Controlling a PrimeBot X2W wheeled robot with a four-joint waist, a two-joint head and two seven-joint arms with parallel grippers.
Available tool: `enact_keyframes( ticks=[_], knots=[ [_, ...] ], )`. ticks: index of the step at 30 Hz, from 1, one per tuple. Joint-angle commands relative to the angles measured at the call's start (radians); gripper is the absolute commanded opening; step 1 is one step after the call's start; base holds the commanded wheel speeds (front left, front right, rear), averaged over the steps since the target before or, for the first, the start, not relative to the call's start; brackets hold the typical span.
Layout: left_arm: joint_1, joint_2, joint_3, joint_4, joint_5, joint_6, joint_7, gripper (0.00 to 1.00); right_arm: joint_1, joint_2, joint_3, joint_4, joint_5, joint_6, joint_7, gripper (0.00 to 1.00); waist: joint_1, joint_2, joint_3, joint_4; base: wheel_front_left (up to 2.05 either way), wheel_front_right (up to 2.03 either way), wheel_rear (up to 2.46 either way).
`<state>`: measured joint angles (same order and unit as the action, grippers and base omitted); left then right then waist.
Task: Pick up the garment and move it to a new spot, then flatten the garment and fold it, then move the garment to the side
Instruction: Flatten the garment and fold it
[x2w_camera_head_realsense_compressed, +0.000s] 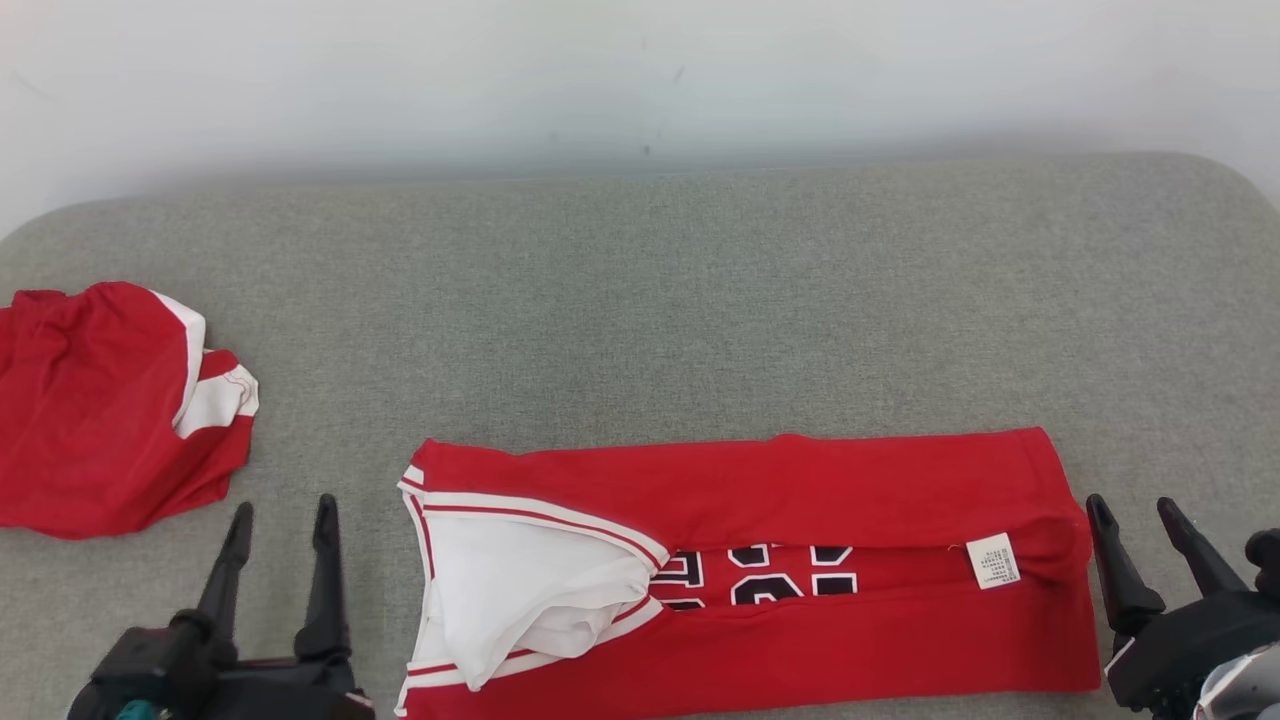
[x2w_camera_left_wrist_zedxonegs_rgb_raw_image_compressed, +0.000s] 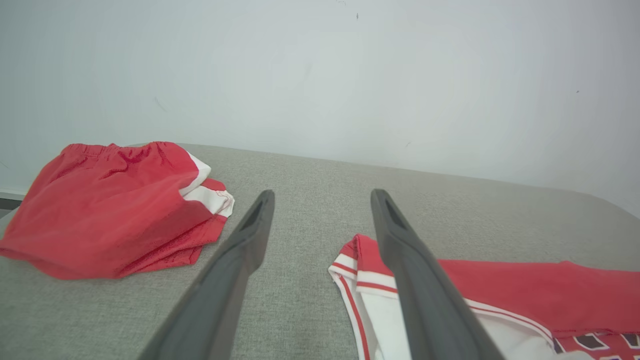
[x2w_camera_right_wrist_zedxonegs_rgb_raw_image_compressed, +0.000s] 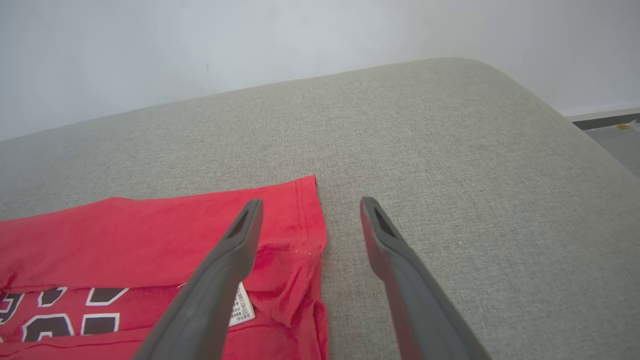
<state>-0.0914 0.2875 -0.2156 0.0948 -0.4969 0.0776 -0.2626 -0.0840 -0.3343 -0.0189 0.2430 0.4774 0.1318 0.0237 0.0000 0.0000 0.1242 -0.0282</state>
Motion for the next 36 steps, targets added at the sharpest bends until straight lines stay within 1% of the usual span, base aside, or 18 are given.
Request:
enact_keyframes(
  ticks=[1,3,6,13,22,28,29,30,31,34,36],
  knots=[
    [0.02,-0.01,0.016,-0.002,0.013,-0.007,-0.003,1.0,-0.011,0.003,0.0,0.006,-0.011,-0.002,0.007,1.0,0.0,0.0,-0.003,0.002,0.0,0.0,0.0],
    [0.026,-0.024,0.07,-0.002,0.039,-0.019,-0.003,1.0,-0.024,0.008,-0.003,0.026,-0.019,-0.002,0.027,1.0,0.0,0.0,-0.005,0.006,0.0,0.0,0.0],
    [0.038,-0.047,0.116,0.003,0.079,-0.034,-0.003,1.0,-0.046,0.005,-0.002,0.067,-0.037,-0.002,0.052,1.0,0.0,0.0,-0.006,0.015,0.0,0.0,0.0],
    [0.053,-0.089,0.195,0.014,0.147,-0.083,-0.003,1.0,-0.101,0.014,-0.007,0.178,-0.065,-0.002,0.083,1.0,0.0,0.0,0.003,0.036,0.0,0.0,0.0],
    [0.046,-0.141,0.241,0.039,0.206,-0.138,-0.003,1.0,-0.162,0.031,0.023,0.348,-0.042,-0.002,0.095,1.0,0.0,0.0,0.009,0.054,0.0,0.0,0.0],
    [0.032,-0.162,0.261,0.052,0.235,-0.158,-0.003,1.0,-0.182,0.039,0.08,0.445,-0.009,-0.002,0.093,1.0,0.0,0.0,0.013,0.06,0.0,0.0,0.0],
    [0.03,-0.164,0.264,0.053,0.241,-0.162,-0.003,1.0,-0.183,0.04,0.089,0.459,0.0,-0.002,0.094,0.7,0.0,0.0,0.012,0.061,0.0,0.0,0.0],
    [0.028,-0.167,0.268,0.054,0.243,-0.164,-0.003,1.0,-0.183,0.043,0.099,0.474,0.008,-0.002,0.1,0.38,0.0,0.0,0.012,0.062,0.0,0.0,0.0],
    [0.027,-0.17,0.271,0.056,0.244,-0.166,-0.003,1.0,-0.185,0.045,0.11,0.483,0.021,-0.002,0.103,0.0,0.0,0.0,0.012,0.062,0.0,0.0,0.0],
    [0.03,-0.175,0.284,0.06,0.25,-0.173,-0.003,1.0,-0.196,0.034,0.126,0.505,0.052,-0.003,0.092,0.0,0.0,0.0,0.01,0.061,0.0,0.0,0.0],
    [0.034,-0.179,0.291,0.063,0.257,-0.178,-0.003,1.0,-0.21,0.016,0.125,0.516,0.063,-0.003,0.077,0.0,0.0,0.0,0.008,0.059,0.0,0.0,0.0]
  ],
)
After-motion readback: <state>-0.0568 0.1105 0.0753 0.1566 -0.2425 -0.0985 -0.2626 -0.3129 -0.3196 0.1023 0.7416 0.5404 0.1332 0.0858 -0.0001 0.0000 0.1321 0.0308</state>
